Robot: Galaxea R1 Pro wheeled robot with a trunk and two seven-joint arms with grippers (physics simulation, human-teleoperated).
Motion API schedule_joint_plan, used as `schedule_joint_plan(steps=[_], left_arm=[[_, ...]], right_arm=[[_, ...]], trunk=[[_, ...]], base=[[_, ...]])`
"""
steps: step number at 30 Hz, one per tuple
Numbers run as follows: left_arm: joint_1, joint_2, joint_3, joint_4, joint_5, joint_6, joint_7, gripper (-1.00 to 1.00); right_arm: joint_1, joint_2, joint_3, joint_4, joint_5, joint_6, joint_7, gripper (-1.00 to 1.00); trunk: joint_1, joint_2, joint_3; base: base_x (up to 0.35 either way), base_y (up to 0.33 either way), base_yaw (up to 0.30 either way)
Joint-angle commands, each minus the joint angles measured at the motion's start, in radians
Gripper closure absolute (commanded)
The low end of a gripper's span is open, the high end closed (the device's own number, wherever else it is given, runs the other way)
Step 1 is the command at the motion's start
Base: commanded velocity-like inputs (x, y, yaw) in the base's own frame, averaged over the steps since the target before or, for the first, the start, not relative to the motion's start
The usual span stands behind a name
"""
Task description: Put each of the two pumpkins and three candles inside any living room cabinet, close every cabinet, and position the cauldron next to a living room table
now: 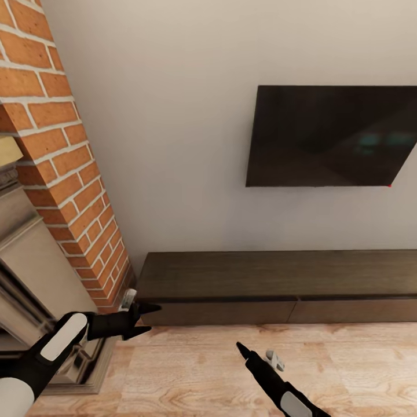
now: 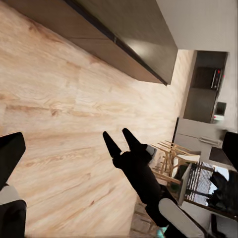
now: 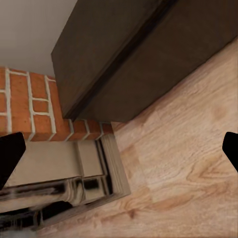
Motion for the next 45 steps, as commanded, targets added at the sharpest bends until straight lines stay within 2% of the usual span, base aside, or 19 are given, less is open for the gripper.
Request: schedule_joint_plan(steps=[1, 3, 4, 5, 7, 11, 16, 19, 23, 27, 32, 36, 41, 45], left_arm=[[-0.001, 0.001, -0.023, 0.000, -0.008, -0.001, -0.042, -1.00], [-0.002, 0.001, -0.063, 0.000, -0.008, -0.001, -0.102, -1.00], [-0.002, 0.001, -0.071, 0.000, -0.008, -0.001, -0.116, -1.00], [-0.002, 0.002, -0.082, 0.000, -0.008, -0.001, -0.143, -1.00], [-0.001, 0.001, -0.096, 0.000, -0.009, -0.001, -0.186, -1.00], [-0.002, 0.001, -0.109, -0.001, -0.009, -0.001, -0.220, -1.00], [-0.002, 0.002, -0.113, -0.002, -0.008, -0.001, -0.229, -1.00], [-0.002, 0.008, -0.113, -0.002, -0.008, -0.001, -0.257, -1.00], [-0.002, 0.019, -0.130, -0.002, -0.009, -0.001, -0.338, -1.00], [-0.002, 0.023, -0.166, -0.008, -0.009, -0.001, -0.415, -1.00], [-0.001, 0.032, -0.191, -0.025, -0.009, -0.001, -0.518, -1.00], [-0.001, 0.040, -0.214, -0.026, -0.009, -0.001, -0.573, -1.00], [-0.001, 0.047, -0.234, -0.027, -0.011, -0.001, -0.649, -1.00], [-0.001, 0.051, -0.245, -0.029, -0.012, -0.001, -0.682, -1.00]], right_arm=[[-0.001, -0.001, 0.000, -0.002, -0.014, -0.009, 0.005, -1.00], [-0.001, -0.001, -0.036, -0.007, -0.025, -0.028, 0.012, -1.00], [-0.001, -0.001, -0.049, -0.008, -0.026, -0.035, 0.014, -1.00], [-0.001, -0.001, -0.079, -0.009, -0.029, -0.051, 0.018, -1.00], [-0.001, -0.002, -0.145, -0.010, -0.030, -0.075, 0.023, -1.00], [-0.001, -0.001, -0.210, -0.011, -0.031, -0.092, 0.027, -1.00], [-0.001, 0.000, -0.224, -0.011, -0.028, -0.098, 0.020, -1.00], [-0.002, 0.004, -0.226, -0.009, -0.030, -0.104, 0.012, -1.00], [-0.004, 0.008, -0.226, -0.011, -0.032, -0.164, 0.008, -1.00], [-0.004, 0.009, -0.226, -0.013, -0.034, -0.218, 0.017, -1.00], [-0.004, 0.009, -0.225, -0.042, -0.045, -0.220, 0.038, -1.00], [-0.004, 0.009, -0.224, -0.072, -0.048, -0.212, 0.070, -1.00], [-0.005, 0.010, -0.223, -0.079, -0.044, -0.227, 0.071, -1.00], [-0.005, 0.011, -0.224, -0.076, -0.047, -0.254, 0.058, -1.00]], trunk=[[0.004, -0.008, -0.004], [0.012, -0.022, -0.011], [0.016, -0.029, -0.014], [0.019, -0.036, -0.017], [0.027, -0.050, -0.023], [0.042, -0.078, -0.036], [0.062, -0.113, -0.051], [0.073, -0.134, -0.061], [0.088, -0.162, -0.073], [0.104, -0.190, -0.086], [0.123, -0.225, -0.102], [0.138, -0.253, -0.114], [0.157, -0.288, -0.130], [0.173, -0.316, -0.142]], base=[[0.000, 0.000, 0.000], [0.000, 0.000, 0.000], [0.000, 0.000, 0.000], [0.000, 0.000, 0.000], [0.000, 0.000, 0.000], [0.000, 0.000, 0.000], [0.000, 0.000, 0.000], [0.000, 0.000, 0.000], [0.000, 0.000, 0.000], [0.000, 0.000, 0.000], [0.000, 0.000, 0.000], [0.000, 0.000, 0.000], [0.000, 0.000, 0.000], [0.000, 0.000, 0.000]])
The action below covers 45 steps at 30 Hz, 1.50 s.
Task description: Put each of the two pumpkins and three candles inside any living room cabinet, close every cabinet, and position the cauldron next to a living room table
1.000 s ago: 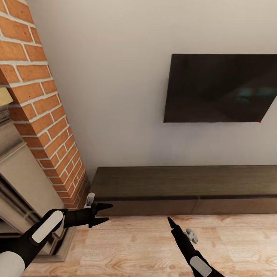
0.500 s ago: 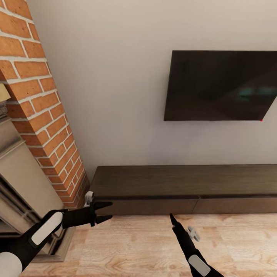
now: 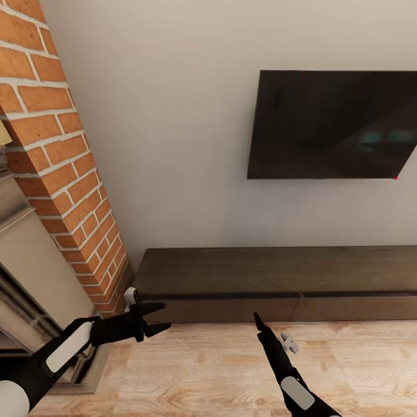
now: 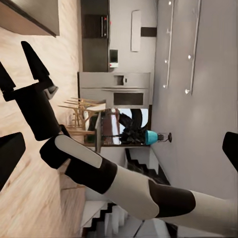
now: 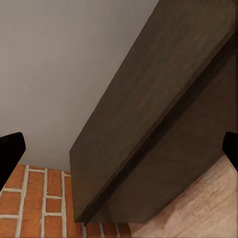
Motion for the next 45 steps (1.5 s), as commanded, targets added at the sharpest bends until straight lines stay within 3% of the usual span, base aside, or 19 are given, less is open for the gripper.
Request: schedule_joint_plan(steps=[1, 8, 13, 17, 22, 45], left_arm=[[-0.001, 0.002, -0.007, -0.001, 0.004, 0.004, -0.007, -1.00], [-0.001, 0.002, -0.021, -0.009, 0.004, 0.004, -0.015, -1.00], [-0.001, 0.001, -0.029, -0.011, 0.004, 0.004, -0.015, -1.00], [-0.001, -0.001, -0.038, -0.011, 0.003, 0.003, -0.015, -1.00], [-0.002, 0.002, -0.045, -0.007, 0.002, 0.003, -0.015, -1.00], [-0.002, -0.002, -0.047, -0.004, -0.004, -0.001, -0.012, -1.00]], right_arm=[[-0.001, 0.000, 0.008, 0.001, -0.011, -0.009, 0.000, -1.00], [-0.001, 0.001, 0.008, -0.003, -0.025, -0.005, 0.013, -1.00], [-0.001, 0.001, 0.007, -0.002, -0.030, 0.000, 0.076, -1.00], [-0.002, 0.002, 0.009, 0.001, -0.075, -0.001, 0.081, -1.00], [-0.001, 0.002, 0.010, 0.013, -0.104, -0.002, 0.075, -1.00], [-0.001, 0.000, 0.007, 0.004, -0.113, 0.001, 0.087, -1.00]], trunk=[[0.004, -0.008, -0.004], [0.031, -0.057, -0.026], [0.050, -0.092, -0.042], [0.065, -0.120, -0.054], [0.084, -0.155, -0.070], [0.173, -0.316, -0.142]], base=[[0.000, 0.000, 0.000], [0.000, 0.000, 0.000], [0.000, 0.000, 0.000], [0.000, 0.000, 0.000], [0.000, 0.000, 0.000], [0.000, 0.000, 0.000]])
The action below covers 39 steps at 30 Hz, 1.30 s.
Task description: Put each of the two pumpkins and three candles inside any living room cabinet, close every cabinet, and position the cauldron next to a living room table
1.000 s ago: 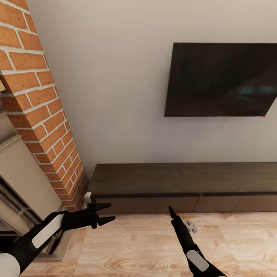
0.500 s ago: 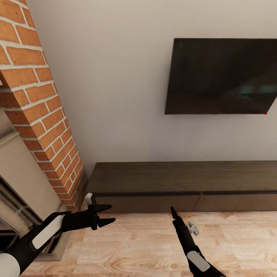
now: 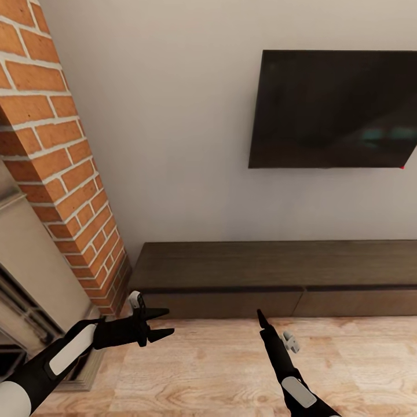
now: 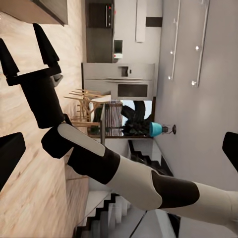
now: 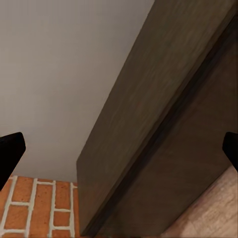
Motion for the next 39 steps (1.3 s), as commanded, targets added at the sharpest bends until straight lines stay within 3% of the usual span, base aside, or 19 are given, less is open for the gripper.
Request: schedule_joint_plan(steps=[1, 32, 39], left_arm=[[-0.001, 0.000, -0.004, 0.001, 0.004, 0.004, -0.003, -1.00], [-0.001, -0.012, -0.012, -0.004, 0.004, 0.001, 0.002, -1.00], [-0.001, -0.020, -0.017, -0.001, 0.000, 0.000, 0.009, -1.00]], right_arm=[[-0.001, 0.000, 0.008, 0.001, -0.010, -0.006, 0.003, -1.00], [-0.001, 0.003, 0.012, -0.001, -0.011, -0.006, 0.009, -1.00], [-0.001, 0.003, 0.011, -0.003, -0.013, 0.012, 0.047, -1.00]], trunk=[[0.004, -0.008, -0.004], [0.123, -0.225, -0.101], [0.150, -0.274, -0.123]], base=[[0.000, 0.000, 0.000], [0.000, 0.000, 0.000], [0.000, 0.000, 0.000]])
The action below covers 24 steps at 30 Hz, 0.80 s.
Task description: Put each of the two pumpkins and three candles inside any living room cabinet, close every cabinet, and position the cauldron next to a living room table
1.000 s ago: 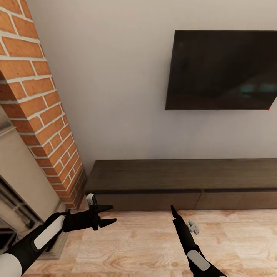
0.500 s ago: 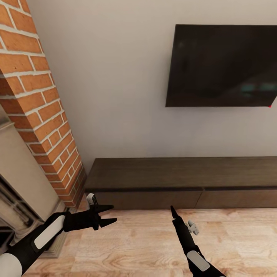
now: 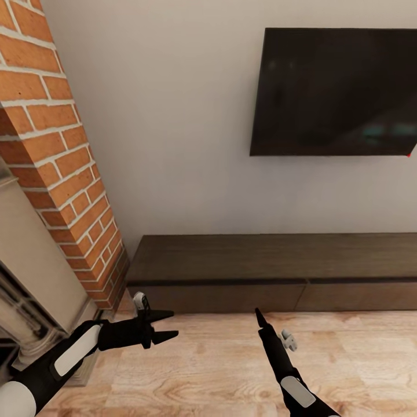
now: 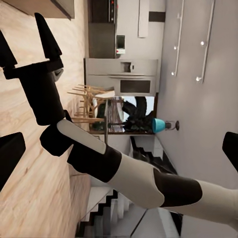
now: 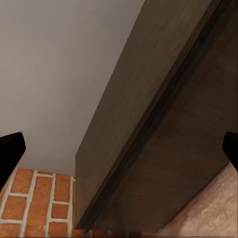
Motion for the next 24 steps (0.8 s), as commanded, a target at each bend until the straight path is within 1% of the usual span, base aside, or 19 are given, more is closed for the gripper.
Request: schedule_joint_plan(steps=[1, 7, 9, 10, 12, 13, 15, 17, 19, 24], left_arm=[[-0.001, 0.001, -0.004, 0.001, 0.004, 0.004, -0.002, -1.00], [-0.002, -0.001, -0.005, 0.001, 0.000, 0.003, 0.000, -1.00], [-0.002, 0.000, -0.005, 0.002, -0.001, 0.002, 0.000, -1.00], [-0.002, 0.000, -0.005, 0.003, -0.001, 0.002, 0.000, -1.00], [-0.002, 0.000, -0.005, 0.005, -0.001, 0.002, 0.000, -1.00], [-0.002, 0.001, -0.004, 0.006, -0.001, 0.002, 0.000, -1.00], [-0.002, 0.001, -0.005, 0.008, -0.001, 0.002, 0.000, -1.00], [-0.002, 0.000, -0.005, 0.008, -0.001, 0.002, 0.000, -1.00], [-0.001, -0.001, -0.005, 0.008, -0.001, 0.002, 0.000, -1.00], [-0.002, 0.000, -0.005, 0.009, -0.001, 0.002, -0.001, -1.00]], right_arm=[[-0.001, 0.000, 0.008, 0.001, -0.010, -0.002, 0.006, -1.00], [-0.001, 0.000, 0.008, 0.001, -0.010, 0.013, 0.016, -1.00], [-0.001, 0.000, 0.004, 0.000, -0.017, 0.013, 0.017, -1.00], [-0.001, 0.001, 0.000, 0.000, -0.024, 0.012, 0.017, -1.00], [-0.001, 0.000, -0.016, 0.001, -0.062, 0.011, 0.018, -1.00], [-0.001, -0.001, -0.026, 0.001, -0.095, 0.011, 0.019, -1.00], [-0.001, -0.002, -0.032, 0.001, -0.121, 0.012, 0.019, -1.00], [-0.001, -0.003, -0.035, 0.001, -0.130, 0.012, 0.021, -1.00], [-0.001, -0.004, -0.037, 0.001, -0.138, 0.012, 0.036, -1.00], [-0.001, -0.004, -0.039, 0.001, -0.143, 0.014, 0.058, -1.00]], trunk=[[0.004, -0.008, -0.004], [0.027, -0.050, -0.023], [0.035, -0.064, -0.029], [0.038, -0.071, -0.032], [0.046, -0.085, -0.039], [0.050, -0.092, -0.042], [0.058, -0.106, -0.048], [0.065, -0.120, -0.054], [0.073, -0.134, -0.060], [0.092, -0.169, -0.076]], base=[[0.000, 0.000, 0.000], [0.000, 0.000, 0.000], [0.000, 0.000, 0.000], [0.000, 0.000, 0.000], [0.000, 0.000, 0.000], [0.000, 0.000, 0.000], [0.000, 0.000, 0.000], [0.000, 0.000, 0.000], [0.000, 0.000, 0.000], [0.000, 0.000, 0.000]])
